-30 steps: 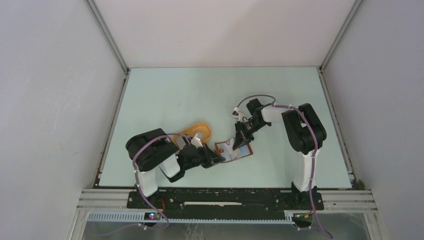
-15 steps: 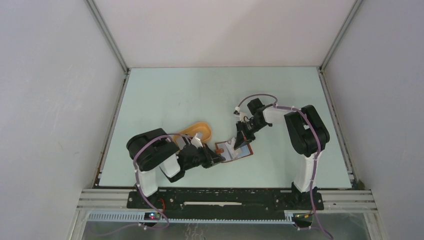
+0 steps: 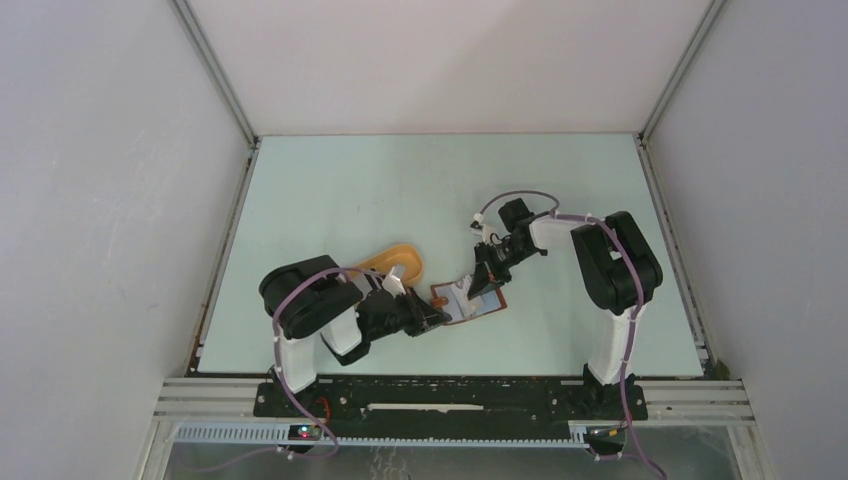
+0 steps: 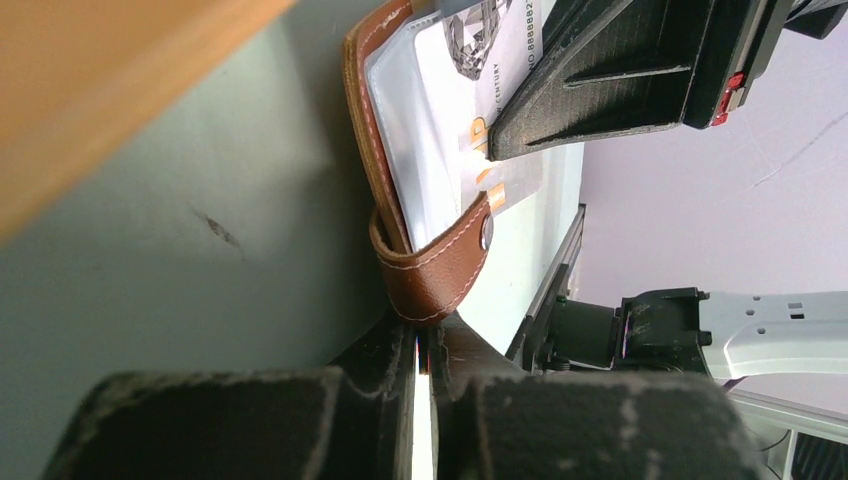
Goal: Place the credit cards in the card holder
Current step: Insert the credit card into the card holder.
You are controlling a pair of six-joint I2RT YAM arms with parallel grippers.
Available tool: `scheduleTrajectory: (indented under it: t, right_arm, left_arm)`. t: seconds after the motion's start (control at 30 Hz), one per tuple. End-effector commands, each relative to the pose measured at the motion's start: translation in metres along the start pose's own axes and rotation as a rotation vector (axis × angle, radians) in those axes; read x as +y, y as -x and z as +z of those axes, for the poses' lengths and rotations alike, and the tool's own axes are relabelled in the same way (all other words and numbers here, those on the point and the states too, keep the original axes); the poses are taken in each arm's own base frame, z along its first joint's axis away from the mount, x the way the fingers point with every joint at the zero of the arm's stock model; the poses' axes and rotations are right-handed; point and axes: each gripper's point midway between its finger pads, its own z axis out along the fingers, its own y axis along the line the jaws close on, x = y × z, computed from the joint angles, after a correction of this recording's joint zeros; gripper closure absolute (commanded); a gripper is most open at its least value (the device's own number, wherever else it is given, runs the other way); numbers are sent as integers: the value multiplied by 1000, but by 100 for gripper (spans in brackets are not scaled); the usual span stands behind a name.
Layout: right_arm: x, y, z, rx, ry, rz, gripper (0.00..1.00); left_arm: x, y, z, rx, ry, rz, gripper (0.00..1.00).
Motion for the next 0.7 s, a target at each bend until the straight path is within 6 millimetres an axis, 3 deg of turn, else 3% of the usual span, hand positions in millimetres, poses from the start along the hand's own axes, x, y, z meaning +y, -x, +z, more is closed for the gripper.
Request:
scheduleTrajectory:
  t: [0.0, 0.67]
  right_arm:
    - [-16, 9, -11, -69, -54, -31, 100]
    - [-6, -6, 16, -26, 48, 21, 100]
  left_arm:
    - [29, -7, -5, 7, 99, 10, 92]
    - [24, -3, -2, -20, 67, -24, 92]
